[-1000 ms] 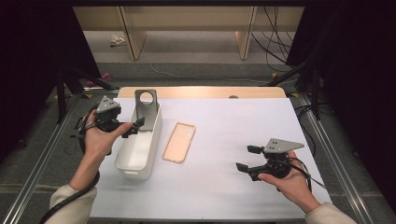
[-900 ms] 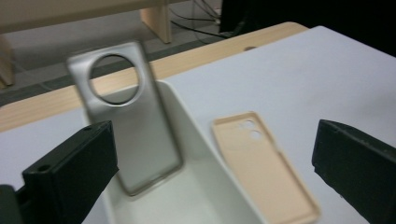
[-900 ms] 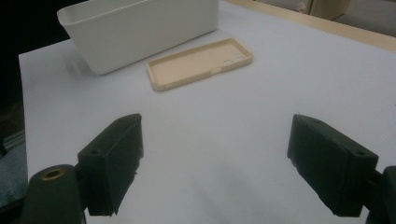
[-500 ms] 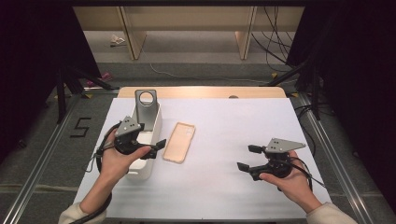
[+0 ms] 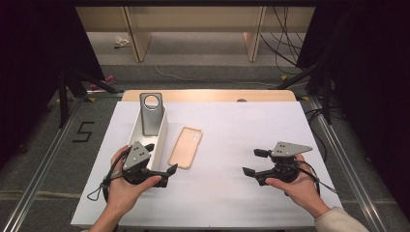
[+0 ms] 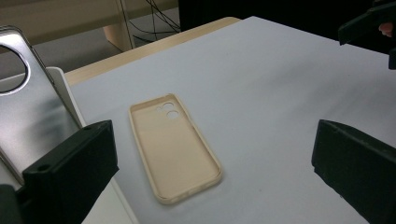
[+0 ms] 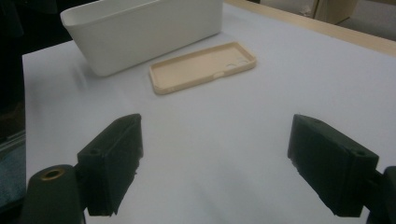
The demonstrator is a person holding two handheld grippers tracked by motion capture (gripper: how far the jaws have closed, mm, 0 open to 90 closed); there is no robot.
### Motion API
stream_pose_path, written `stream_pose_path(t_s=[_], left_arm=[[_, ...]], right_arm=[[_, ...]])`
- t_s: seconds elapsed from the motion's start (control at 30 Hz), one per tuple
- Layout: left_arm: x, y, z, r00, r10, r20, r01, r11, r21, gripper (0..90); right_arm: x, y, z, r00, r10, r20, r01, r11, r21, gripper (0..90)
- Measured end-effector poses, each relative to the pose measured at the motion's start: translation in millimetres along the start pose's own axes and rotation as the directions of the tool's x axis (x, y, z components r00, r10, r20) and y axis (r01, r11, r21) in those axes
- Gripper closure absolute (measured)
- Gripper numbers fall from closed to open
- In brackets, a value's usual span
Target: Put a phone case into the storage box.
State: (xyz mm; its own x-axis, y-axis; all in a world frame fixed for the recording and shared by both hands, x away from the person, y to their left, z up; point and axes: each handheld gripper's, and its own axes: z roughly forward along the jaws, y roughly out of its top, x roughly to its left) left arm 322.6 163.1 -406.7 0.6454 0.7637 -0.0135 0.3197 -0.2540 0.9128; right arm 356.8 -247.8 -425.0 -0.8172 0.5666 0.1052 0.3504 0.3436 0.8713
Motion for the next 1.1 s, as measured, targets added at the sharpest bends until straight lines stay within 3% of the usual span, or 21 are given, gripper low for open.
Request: stream_pose_path(t_s=[0.17, 0.57, 0.67, 0.8, 0.9, 1.03, 1.1], left_arm=[[0.2, -4.5, -2.4, 0.9998, 0.017, 0.002, -0.017, 0.9998, 0.003, 0.0], [-1.2, -3.7, -2.6, 0.9999, 0.013, -0.002, -0.013, 0.9999, 0.003, 0.1], [-0.5, -1.5, -1.9, 1.0, 0.003, 0.0, -0.003, 1.0, -0.002, 4.1], [-0.1, 2.7, 1.0, 0.9997, -0.018, -0.014, 0.018, 0.9998, 0.005, 25.6], [-1.5, 11.2, 6.2, 0.9981, -0.049, -0.037, 0.05, 0.9982, 0.033, 53.3], [-8.7, 19.9, 27.3, 0.9974, -0.069, -0.021, 0.071, 0.9926, 0.099, 77.4], [-15.3, 17.5, 44.0, 0.997, -0.077, -0.014, 0.078, 0.9854, 0.151, 85.6]], right_arm=[[2.1, 3.1, 4.5, 1.0, -0.005, 0.003, 0.005, 1.0, 0.001, 18.9], [2.3, 2.2, 3.2, 0.9999, -0.009, 0.004, 0.009, 1.0, 0.003, 18.9], [1.9, 3.3, 1.7, 0.9999, -0.008, 0.009, 0.008, 1.0, -0.003, 18.7], [0.5, 3.1, 3.3, 0.9999, 0.002, 0.01, -0.002, 1.0, 0.001, 18.7], [0.4, 3.3, 4.8, 1.0, 0.0, 0.001, 0.0, 1.0, -0.008, 18.7], [-2.9, -0.2, 4.3, 1.0, 0.006, -0.002, -0.006, 1.0, 0.004, 18.9], [-4.4, 1.7, 3.2, 1.0, 0.009, 0.0, -0.009, 0.9999, -0.012, 19.0]])
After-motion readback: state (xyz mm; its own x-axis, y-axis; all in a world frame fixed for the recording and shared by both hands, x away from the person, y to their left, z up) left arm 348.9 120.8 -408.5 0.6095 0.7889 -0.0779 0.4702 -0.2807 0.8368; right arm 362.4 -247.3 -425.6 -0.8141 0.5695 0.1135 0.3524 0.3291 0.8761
